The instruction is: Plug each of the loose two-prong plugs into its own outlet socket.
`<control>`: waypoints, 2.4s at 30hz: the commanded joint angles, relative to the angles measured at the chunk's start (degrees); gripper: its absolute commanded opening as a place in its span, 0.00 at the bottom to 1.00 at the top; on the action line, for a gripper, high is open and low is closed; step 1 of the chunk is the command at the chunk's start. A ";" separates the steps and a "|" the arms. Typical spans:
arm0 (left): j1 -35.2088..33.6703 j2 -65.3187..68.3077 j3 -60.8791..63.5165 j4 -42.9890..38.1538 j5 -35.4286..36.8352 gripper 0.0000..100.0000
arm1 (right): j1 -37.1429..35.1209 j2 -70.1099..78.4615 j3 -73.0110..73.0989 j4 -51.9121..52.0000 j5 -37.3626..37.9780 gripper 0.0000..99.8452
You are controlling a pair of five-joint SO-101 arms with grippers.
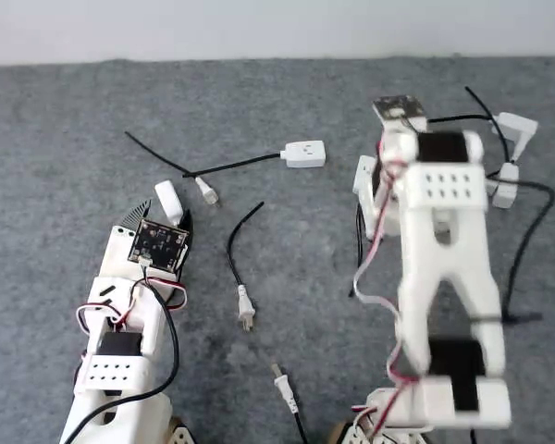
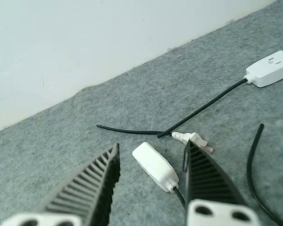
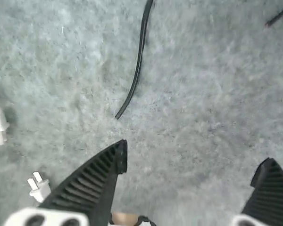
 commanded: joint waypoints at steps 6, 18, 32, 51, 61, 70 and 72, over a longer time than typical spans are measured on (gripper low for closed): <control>-0.09 0.09 -0.75 -1.58 -0.53 0.22 | -0.75 -29.49 42.99 -25.45 2.20 0.39; 0.18 0.18 -0.75 -1.41 -0.26 0.22 | -0.48 -35.38 57.85 -42.77 2.64 0.39; -10.90 0.09 -14.29 18.02 5.27 0.22 | 1.27 -34.42 66.90 -54.55 2.64 0.39; -8.44 1.14 -25.19 39.38 9.85 0.22 | 1.63 -34.42 67.16 -54.55 2.64 0.39; -7.82 35.60 -33.89 25.85 10.55 0.22 | 1.36 -34.42 67.25 -54.64 2.64 0.39; -14.07 41.67 -38.64 25.32 15.65 0.22 | 1.27 -34.42 69.45 -59.38 2.64 0.39; -14.77 41.76 -38.37 24.00 15.74 0.22 | 1.27 -34.42 71.21 -62.46 2.64 0.39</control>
